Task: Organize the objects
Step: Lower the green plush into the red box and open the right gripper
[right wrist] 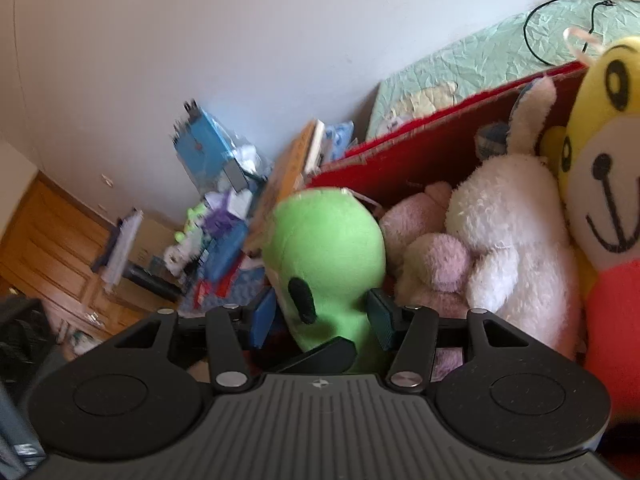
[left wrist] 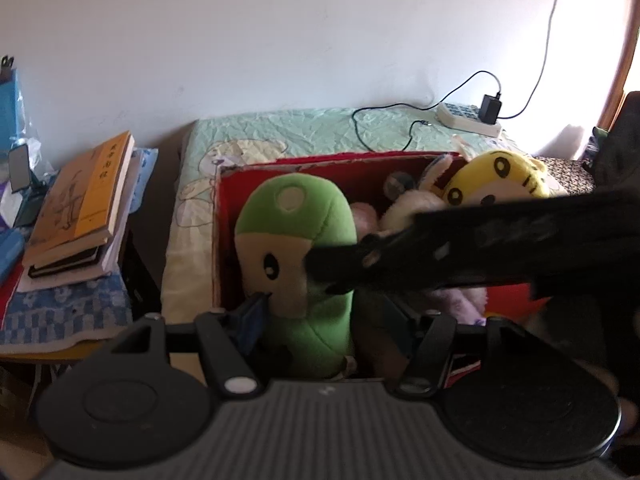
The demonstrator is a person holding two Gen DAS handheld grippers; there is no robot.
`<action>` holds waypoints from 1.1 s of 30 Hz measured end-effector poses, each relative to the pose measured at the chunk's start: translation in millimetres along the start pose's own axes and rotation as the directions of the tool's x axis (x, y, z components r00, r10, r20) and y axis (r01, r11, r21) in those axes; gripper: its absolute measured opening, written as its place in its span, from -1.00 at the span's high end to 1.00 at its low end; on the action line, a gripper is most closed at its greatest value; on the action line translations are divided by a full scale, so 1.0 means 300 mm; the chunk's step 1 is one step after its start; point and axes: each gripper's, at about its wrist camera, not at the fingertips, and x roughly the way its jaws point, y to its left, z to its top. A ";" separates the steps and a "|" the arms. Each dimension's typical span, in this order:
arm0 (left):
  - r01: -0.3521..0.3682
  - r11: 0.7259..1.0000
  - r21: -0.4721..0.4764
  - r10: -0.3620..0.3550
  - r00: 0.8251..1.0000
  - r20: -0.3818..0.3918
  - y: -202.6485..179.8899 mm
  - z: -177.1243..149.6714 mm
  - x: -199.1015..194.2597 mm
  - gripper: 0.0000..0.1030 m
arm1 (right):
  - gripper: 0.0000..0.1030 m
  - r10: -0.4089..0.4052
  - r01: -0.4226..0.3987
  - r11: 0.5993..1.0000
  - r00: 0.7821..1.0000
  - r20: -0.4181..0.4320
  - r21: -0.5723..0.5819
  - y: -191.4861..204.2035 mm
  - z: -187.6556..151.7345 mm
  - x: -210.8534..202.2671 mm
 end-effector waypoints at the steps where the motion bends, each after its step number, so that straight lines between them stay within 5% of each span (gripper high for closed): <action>1: 0.001 1.000 -0.005 -0.001 1.000 -0.002 0.003 -0.001 0.000 -0.26 | -0.04 0.005 -0.005 1.000 1.000 0.021 0.000 0.001 0.002 -0.012; 4: 0.010 1.000 -0.011 -0.010 1.000 0.000 0.005 -0.002 -0.007 -0.26 | 0.29 0.007 -0.007 1.000 0.998 0.056 -0.001 0.008 0.013 -0.020; 9: 0.005 1.000 -0.002 -0.005 1.000 0.007 -0.002 -0.004 -0.018 -0.26 | 0.52 -0.024 0.025 1.000 0.998 0.051 -0.019 0.025 0.028 0.031; 22: -0.044 0.999 -0.002 0.044 0.999 -0.032 -0.018 0.031 0.017 -0.32 | 0.47 -0.059 0.057 0.998 0.997 0.059 0.026 -0.010 0.015 0.004; 33: -0.139 0.990 0.007 0.139 0.984 -0.109 -0.080 0.071 0.057 -0.56 | 0.41 -0.198 0.202 0.979 0.967 0.161 -0.008 -0.010 -0.033 -0.114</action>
